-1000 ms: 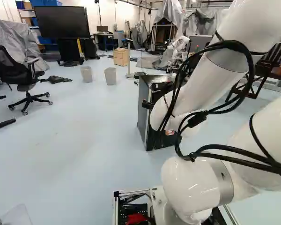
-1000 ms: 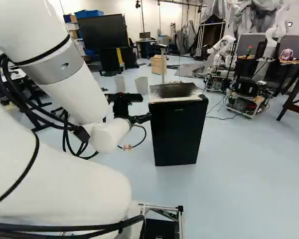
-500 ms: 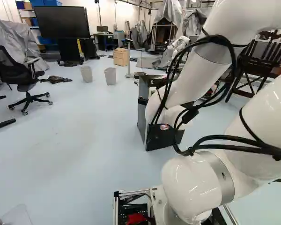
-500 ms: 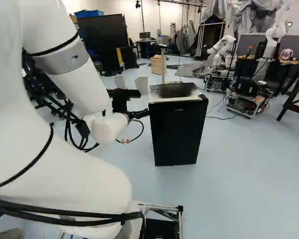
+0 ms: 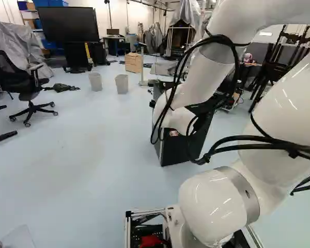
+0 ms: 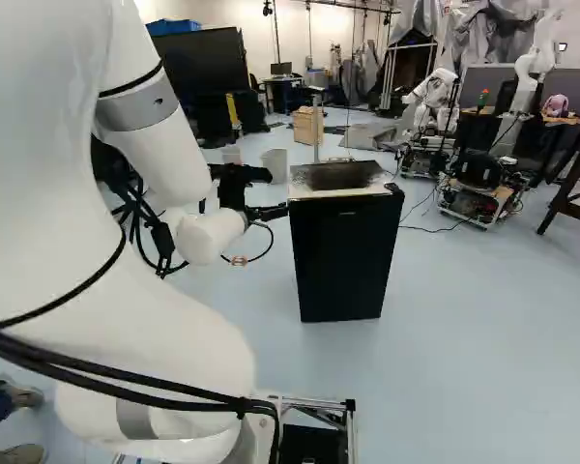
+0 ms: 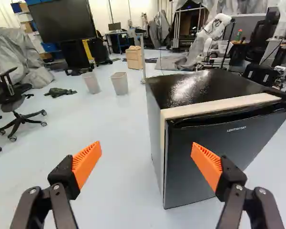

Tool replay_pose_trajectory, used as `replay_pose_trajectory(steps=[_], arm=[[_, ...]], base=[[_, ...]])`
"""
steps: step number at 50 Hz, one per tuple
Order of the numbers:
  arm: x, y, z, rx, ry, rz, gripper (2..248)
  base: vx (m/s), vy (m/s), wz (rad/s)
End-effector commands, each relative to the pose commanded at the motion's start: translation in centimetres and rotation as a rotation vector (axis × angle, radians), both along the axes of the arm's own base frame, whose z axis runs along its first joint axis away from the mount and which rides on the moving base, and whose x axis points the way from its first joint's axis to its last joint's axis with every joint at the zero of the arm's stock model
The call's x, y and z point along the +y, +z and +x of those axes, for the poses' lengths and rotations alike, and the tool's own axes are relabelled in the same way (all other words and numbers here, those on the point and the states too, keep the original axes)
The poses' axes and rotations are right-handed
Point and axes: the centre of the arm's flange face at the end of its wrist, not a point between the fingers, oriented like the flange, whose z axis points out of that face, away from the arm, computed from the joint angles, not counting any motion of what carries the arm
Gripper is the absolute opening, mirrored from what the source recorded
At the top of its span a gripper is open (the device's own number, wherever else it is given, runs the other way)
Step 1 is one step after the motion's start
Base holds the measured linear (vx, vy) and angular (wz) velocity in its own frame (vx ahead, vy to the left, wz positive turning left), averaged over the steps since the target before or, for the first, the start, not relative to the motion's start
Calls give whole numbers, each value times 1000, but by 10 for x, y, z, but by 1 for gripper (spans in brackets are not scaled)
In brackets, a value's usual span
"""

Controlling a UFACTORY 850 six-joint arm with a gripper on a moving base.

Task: Grab a drink from the fridge

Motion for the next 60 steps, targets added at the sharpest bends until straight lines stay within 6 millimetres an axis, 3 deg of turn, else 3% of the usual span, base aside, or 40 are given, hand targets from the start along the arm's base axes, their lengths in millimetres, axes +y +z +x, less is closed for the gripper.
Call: replay_pose_trajectory(steps=[15, 60], arm=[[10, -4, 17, -17, -64, 28, 247], [42, -41, 53, -44, -289, 50, 247]], base=[[0, 0, 0], [0, 0, 0]])
